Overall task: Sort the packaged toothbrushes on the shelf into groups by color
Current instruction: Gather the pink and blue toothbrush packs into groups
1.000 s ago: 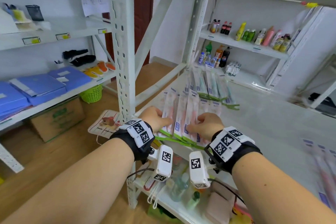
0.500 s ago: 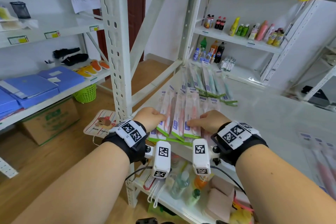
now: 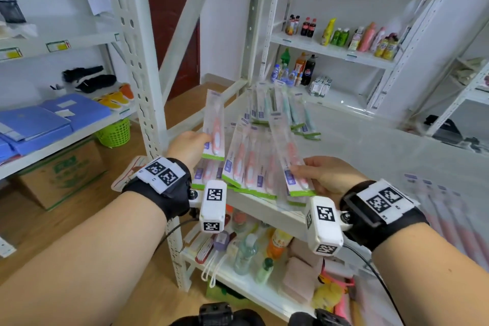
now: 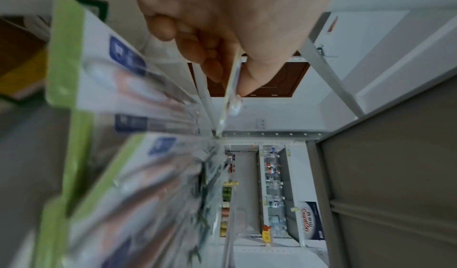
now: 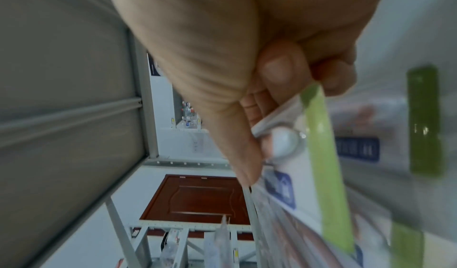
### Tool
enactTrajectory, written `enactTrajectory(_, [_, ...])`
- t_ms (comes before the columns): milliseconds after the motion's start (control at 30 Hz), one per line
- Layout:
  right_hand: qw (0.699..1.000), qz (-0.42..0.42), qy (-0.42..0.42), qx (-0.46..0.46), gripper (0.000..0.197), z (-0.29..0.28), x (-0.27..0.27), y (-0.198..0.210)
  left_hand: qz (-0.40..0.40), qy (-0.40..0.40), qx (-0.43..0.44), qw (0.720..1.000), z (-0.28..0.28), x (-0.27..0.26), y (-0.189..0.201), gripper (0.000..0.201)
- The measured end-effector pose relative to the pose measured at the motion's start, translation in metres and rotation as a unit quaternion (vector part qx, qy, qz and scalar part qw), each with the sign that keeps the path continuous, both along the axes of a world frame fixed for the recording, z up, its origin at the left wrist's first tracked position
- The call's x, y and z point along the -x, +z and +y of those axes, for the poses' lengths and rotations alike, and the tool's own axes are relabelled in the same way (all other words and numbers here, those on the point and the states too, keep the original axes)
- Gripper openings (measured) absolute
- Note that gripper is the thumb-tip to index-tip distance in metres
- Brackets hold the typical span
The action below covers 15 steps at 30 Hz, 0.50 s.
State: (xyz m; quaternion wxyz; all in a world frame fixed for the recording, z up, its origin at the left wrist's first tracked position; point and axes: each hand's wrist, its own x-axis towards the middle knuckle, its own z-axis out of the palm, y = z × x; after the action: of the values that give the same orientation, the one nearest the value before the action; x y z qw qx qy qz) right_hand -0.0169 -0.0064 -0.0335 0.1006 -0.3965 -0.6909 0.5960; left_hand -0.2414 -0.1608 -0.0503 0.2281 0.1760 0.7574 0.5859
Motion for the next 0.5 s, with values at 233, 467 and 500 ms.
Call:
enactTrajectory(233, [0.993,0.0,-0.108,-0.056,0.017,0.027,-0.078,0.009,-0.086,-0.107,-0.129,0.982,0.058,-0.086,0.024,0.016])
enactTrajectory(467, [0.976,-0.134,-0.13,-0.116,0.013,0.043,-0.158,0.024,-0.064,-0.231,-0.059,0.969,0.117,-0.181,0.002,0.017])
enactTrajectory(500, [0.973,-0.147,-0.131,-0.119,0.019,0.044,-0.166,0.023,-0.064,-0.252,-0.047,0.964,0.123,-0.193,-0.002,0.017])
